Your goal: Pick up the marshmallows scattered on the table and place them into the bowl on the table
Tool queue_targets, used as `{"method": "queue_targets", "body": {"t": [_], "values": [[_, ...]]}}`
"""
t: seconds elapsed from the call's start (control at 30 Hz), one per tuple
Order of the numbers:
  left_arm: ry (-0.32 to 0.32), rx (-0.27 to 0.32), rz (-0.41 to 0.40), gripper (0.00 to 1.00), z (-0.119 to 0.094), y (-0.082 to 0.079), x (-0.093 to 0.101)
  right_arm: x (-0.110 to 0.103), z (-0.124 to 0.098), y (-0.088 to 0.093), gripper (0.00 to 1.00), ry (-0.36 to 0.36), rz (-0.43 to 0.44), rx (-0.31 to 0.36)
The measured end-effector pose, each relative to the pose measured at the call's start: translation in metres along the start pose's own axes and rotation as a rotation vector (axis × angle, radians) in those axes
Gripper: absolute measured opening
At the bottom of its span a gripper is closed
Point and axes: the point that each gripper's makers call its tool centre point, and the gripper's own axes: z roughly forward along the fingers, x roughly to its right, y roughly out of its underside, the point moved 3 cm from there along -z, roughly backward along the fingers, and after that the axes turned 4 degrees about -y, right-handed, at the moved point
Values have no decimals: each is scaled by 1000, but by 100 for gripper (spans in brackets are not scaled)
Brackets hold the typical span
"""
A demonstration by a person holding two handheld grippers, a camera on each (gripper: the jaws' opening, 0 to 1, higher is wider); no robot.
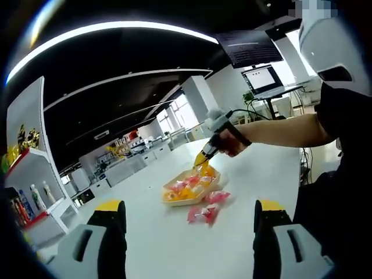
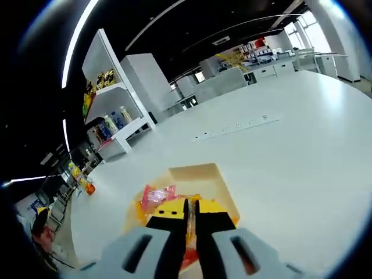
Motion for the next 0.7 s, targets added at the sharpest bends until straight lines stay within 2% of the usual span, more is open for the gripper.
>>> {"method": "queue_targets", "body": {"t": [0.3,0.43,0.63,0.7], "values": [[-5,-22,16,90,1,5,0,1,-1,1,6,38,-72,17],[1,-11,5,90,2,3,1,3,-1,3,9,77,-208,23],[3,-8,4,90,1,2,2,0,-1,4,19,79,-268,33],[1,-11,6,90,1,2,2,-2,-2,5,20,78,-286,33]]}}
